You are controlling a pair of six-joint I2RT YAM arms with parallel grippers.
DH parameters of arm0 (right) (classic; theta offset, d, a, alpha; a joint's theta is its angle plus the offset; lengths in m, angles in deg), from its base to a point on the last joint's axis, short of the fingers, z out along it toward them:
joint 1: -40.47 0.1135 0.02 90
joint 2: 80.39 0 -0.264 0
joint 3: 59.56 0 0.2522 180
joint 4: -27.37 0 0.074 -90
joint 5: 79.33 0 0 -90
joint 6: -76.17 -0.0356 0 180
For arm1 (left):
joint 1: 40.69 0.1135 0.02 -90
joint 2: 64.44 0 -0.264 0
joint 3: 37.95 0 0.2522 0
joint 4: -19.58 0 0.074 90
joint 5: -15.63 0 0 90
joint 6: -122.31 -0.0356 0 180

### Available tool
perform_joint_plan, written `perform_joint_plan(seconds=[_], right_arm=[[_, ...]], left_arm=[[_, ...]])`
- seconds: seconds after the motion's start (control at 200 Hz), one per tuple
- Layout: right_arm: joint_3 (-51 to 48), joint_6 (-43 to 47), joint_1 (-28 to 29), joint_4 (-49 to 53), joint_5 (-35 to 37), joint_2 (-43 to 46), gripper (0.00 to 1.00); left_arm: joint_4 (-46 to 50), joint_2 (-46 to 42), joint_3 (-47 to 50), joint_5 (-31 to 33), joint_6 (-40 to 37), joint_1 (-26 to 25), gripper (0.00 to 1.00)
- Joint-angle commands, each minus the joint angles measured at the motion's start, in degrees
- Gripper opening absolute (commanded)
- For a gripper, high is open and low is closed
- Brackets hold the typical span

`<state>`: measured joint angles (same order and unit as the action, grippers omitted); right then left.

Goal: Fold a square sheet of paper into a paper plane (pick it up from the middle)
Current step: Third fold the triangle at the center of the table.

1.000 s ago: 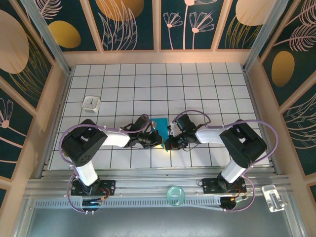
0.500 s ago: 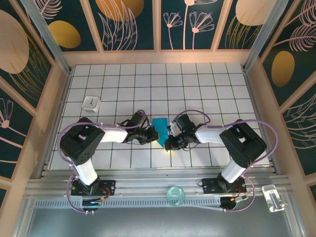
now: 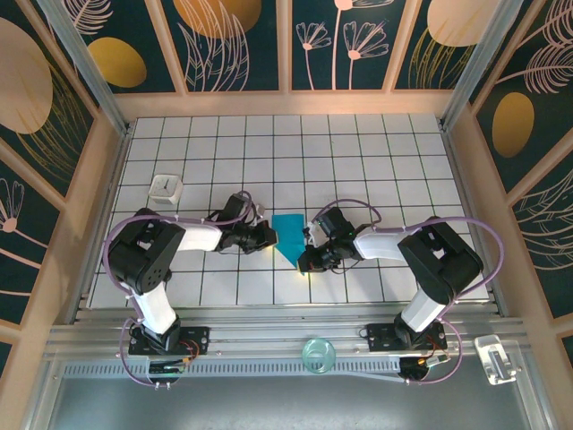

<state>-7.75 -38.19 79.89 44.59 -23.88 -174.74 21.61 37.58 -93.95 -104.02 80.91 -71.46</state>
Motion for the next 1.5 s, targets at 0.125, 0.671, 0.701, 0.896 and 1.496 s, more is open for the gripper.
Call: perform_joint_plan(seconds=[0.125,0.671,0.701,0.896,1.496], right_arm=[[-2.33,1.02,0.48,11.71,9.54,-3.01,0.00],[-1.44,1.17,1.10,11.71,10.11,-4.01,0.00],[-1.49,1.23,1.05,11.73,10.11,-3.98,0.00],[-2.01,1.14,1.09,11.86,10.47,-3.65,0.00],[-3.33,1.16,1.10,12.25,11.17,-2.93,0.00]], left_arm=[[1.37,-3.47,1.09,3.04,-3.06,3.30,0.06],[-3.12,-1.64,2.56,3.73,2.29,-5.96,0.03],[-2.80,-1.20,2.58,4.02,2.04,-5.53,0.01],[-2.24,-0.83,4.15,5.43,0.91,-2.62,0.00],[8.34,-1.50,-0.20,12.37,-6.59,2.79,0.00]])
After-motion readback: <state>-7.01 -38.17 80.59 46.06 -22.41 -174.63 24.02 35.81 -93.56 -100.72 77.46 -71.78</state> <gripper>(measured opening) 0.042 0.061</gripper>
